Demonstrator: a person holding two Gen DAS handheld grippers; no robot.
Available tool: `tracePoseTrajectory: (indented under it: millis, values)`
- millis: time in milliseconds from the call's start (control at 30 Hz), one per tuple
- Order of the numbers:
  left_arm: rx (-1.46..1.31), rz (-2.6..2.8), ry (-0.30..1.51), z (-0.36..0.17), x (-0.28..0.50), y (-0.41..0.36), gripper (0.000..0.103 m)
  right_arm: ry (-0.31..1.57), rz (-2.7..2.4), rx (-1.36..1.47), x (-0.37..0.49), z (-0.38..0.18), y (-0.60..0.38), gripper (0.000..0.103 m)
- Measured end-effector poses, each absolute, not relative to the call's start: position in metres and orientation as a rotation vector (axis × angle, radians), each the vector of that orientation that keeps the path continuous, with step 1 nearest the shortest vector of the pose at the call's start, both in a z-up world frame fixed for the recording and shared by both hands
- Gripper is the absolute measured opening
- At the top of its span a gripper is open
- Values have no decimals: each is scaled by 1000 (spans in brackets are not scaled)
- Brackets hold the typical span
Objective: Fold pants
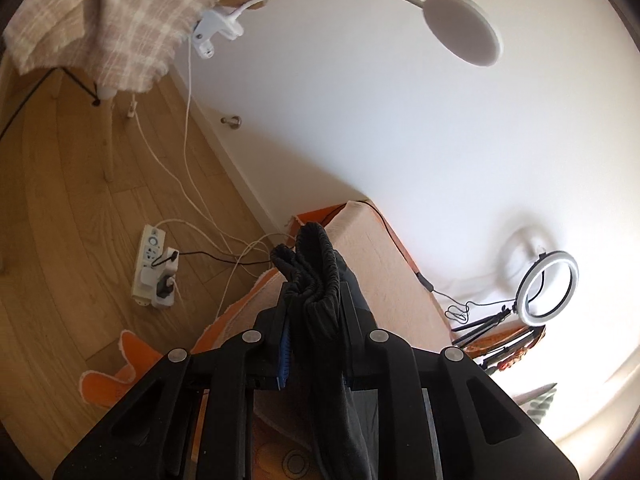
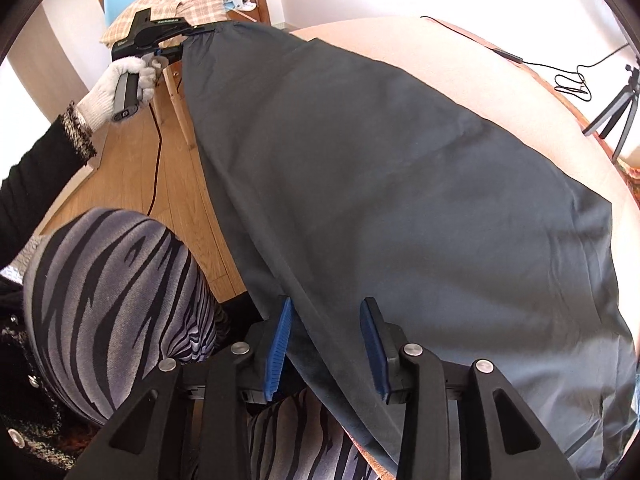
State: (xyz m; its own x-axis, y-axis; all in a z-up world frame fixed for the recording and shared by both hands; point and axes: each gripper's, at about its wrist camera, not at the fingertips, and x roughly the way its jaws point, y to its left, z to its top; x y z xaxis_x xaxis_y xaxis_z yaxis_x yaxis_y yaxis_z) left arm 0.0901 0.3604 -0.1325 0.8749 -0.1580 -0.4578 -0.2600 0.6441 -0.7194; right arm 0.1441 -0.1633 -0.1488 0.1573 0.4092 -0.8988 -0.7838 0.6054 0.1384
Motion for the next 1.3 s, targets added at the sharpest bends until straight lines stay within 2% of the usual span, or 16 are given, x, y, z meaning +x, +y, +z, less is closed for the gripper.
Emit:
tracePoseTrajectory:
  millis: [133, 200, 267, 367, 633, 900, 1033, 1133, 1300]
  values:
    - [-686, 41, 508, -98, 89, 325, 17, 1119, 906, -296, 155, -137, -180, 39]
    - [-591, 25, 508, -84, 88, 302, 16, 1111, 911, -253, 160, -130, -185, 44]
    - [-510, -3, 513, -76, 90, 276, 16, 1104, 902, -191, 168, -123, -189, 55]
    - [-380, -56, 539, -70, 94, 230, 16, 1084, 908, -71, 184, -115, -190, 57]
    - [-139, -205, 619, -90, 97, 115, 16, 1092, 938, 183, 236, -113, -145, 58]
    - [293, -312, 610, -103, 72, 27, 16, 1256, 967, 412, 281, -151, -105, 61]
    - [514, -373, 596, -114, 57, -4, 16, 1349, 964, 471, 293, -170, -97, 65]
    - [551, -395, 601, -118, 55, -13, 16, 1364, 955, 474, 297, -172, -96, 65]
    - [630, -360, 552, -118, 50, -30, 16, 1395, 913, 408, 303, -171, -90, 73]
